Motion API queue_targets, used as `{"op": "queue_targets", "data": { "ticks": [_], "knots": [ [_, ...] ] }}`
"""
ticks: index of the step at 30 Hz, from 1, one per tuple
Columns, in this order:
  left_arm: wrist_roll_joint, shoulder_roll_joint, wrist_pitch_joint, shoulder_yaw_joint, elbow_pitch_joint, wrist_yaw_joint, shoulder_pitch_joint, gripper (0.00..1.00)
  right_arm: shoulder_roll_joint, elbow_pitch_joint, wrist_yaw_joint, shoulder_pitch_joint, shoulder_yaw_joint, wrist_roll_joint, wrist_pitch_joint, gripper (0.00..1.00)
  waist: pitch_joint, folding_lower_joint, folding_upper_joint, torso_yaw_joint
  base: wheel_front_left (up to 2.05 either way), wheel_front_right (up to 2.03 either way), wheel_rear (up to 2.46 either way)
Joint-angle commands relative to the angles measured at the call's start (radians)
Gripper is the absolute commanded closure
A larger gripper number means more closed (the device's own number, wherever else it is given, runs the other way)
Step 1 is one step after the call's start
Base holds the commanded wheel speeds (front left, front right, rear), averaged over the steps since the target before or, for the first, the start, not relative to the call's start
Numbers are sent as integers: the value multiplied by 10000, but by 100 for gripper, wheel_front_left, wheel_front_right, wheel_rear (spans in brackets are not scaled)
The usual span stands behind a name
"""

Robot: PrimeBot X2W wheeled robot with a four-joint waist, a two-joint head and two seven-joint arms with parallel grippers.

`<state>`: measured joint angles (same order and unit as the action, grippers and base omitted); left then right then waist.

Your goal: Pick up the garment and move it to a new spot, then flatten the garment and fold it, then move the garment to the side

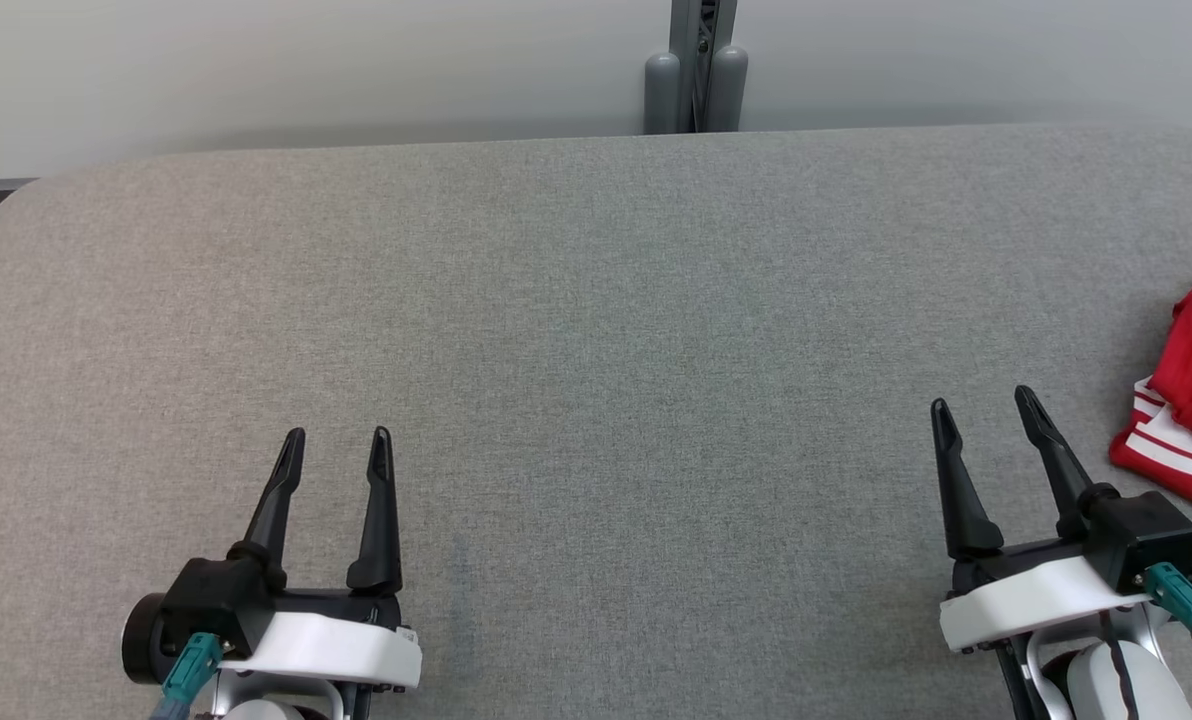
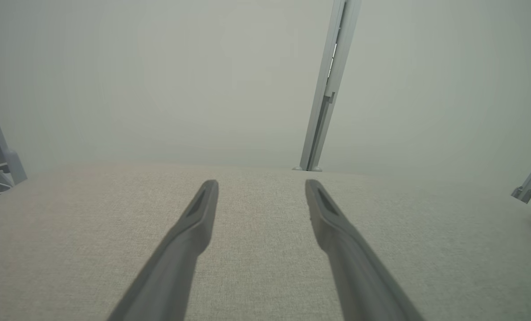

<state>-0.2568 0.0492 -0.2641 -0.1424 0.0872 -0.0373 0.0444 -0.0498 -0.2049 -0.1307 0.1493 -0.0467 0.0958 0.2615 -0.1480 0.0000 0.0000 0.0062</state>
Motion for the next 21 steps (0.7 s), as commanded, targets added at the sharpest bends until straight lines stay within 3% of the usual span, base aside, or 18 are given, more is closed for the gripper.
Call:
{"op": "queue_targets", "data": {
  "ticks": [1, 10, 21],
  "knots": [
    [77, 40, 9, 41, -23, -28, 39, 0, -25, -29, -3, 20, -13, -74, 32, 0, 19, 0, 0, -5, 0, 0, 0],
    [-238, 45, 9, 185, -337, 554, -130, 0, -25, -68, -3, 18, -119, -16, 33, 0, 100, 0, 0, -97, 0, 0, 0],
    [-639, 42, 9, 398, -259, 891, -185, 0, -25, -92, -3, 33, -156, -96, 33, 0, 154, 0, 0, -112, 0, 0, 0]
  ]
}}
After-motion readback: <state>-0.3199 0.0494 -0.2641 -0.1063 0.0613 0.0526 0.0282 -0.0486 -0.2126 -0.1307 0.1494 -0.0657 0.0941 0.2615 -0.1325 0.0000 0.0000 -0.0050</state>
